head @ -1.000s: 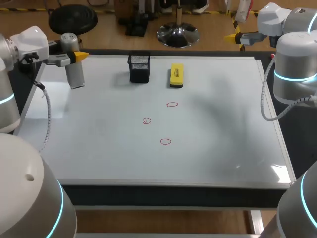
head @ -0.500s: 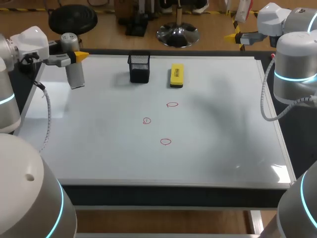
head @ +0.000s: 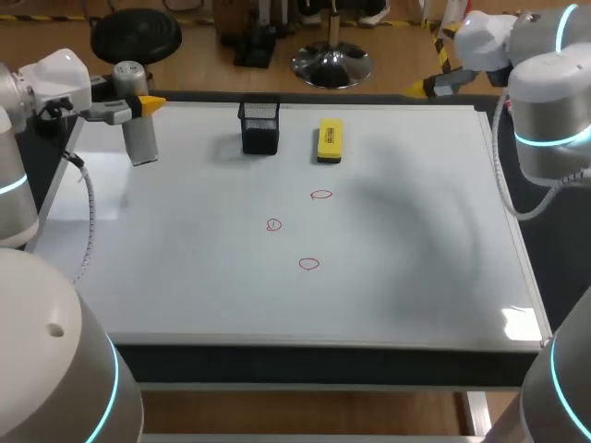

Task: Pick up the inspection probe, press it on each red-marked spot on the whiteboard one by one, put down the probe, pick up the eraser, and wipe off all the red marks.

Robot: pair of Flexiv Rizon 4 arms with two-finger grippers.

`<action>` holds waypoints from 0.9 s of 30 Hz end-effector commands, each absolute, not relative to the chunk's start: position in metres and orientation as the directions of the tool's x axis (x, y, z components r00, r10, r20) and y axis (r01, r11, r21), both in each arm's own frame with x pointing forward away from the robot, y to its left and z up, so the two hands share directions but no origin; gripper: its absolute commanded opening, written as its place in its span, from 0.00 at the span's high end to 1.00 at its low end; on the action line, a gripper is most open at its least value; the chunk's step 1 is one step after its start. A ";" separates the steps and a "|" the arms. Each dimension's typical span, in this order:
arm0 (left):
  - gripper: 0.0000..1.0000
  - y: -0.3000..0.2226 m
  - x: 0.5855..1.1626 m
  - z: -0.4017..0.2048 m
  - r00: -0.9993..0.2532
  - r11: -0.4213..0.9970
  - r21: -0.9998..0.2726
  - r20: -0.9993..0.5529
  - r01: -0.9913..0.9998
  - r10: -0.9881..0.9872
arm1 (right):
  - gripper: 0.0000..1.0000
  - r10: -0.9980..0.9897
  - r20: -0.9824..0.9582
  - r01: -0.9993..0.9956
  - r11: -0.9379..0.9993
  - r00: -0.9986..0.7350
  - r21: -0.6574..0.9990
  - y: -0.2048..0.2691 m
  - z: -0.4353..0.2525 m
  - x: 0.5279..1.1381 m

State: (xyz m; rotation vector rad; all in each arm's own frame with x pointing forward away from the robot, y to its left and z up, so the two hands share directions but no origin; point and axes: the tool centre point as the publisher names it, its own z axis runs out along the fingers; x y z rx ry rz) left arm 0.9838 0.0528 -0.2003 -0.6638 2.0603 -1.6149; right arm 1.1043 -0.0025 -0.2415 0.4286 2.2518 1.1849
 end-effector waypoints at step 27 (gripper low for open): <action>1.00 0.053 0.983 -0.200 -0.787 0.201 -0.975 -0.049 -0.097 -0.615 | 0.00 -0.555 -0.107 -0.562 0.826 -0.825 0.042 0.077 -0.277 1.117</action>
